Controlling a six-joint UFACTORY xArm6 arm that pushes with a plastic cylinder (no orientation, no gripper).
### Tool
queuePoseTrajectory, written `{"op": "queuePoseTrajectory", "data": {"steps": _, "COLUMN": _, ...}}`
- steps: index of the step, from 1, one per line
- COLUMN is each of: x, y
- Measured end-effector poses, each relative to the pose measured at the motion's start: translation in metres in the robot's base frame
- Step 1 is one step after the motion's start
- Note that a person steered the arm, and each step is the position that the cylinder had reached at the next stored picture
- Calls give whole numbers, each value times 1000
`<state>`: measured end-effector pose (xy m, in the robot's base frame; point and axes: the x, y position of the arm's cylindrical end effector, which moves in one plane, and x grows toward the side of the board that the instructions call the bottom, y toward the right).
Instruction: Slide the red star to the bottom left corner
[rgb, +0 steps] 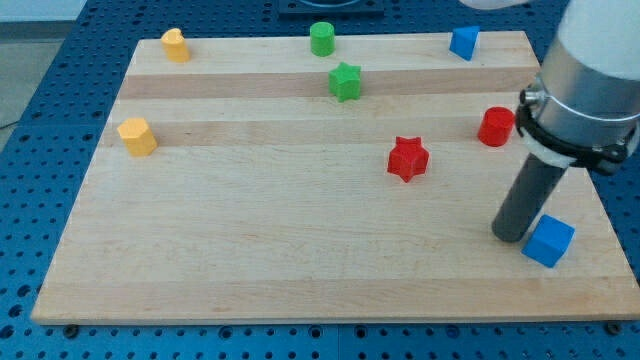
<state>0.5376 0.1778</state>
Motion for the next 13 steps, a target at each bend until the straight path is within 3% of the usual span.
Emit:
{"op": "queuePoseTrajectory", "data": {"steps": 3, "x": -11, "y": -7}}
{"op": "queuePoseTrajectory", "data": {"steps": 6, "x": -82, "y": -11}}
{"op": "queuePoseTrajectory", "data": {"steps": 8, "x": -86, "y": -132}}
{"op": "queuePoseTrajectory", "data": {"steps": 9, "x": -85, "y": -143}}
{"op": "queuePoseTrajectory", "data": {"steps": 10, "x": -89, "y": -104}}
{"op": "queuePoseTrajectory", "data": {"steps": 11, "x": -109, "y": -109}}
{"op": "queuePoseTrajectory", "data": {"steps": 13, "x": -93, "y": -226}}
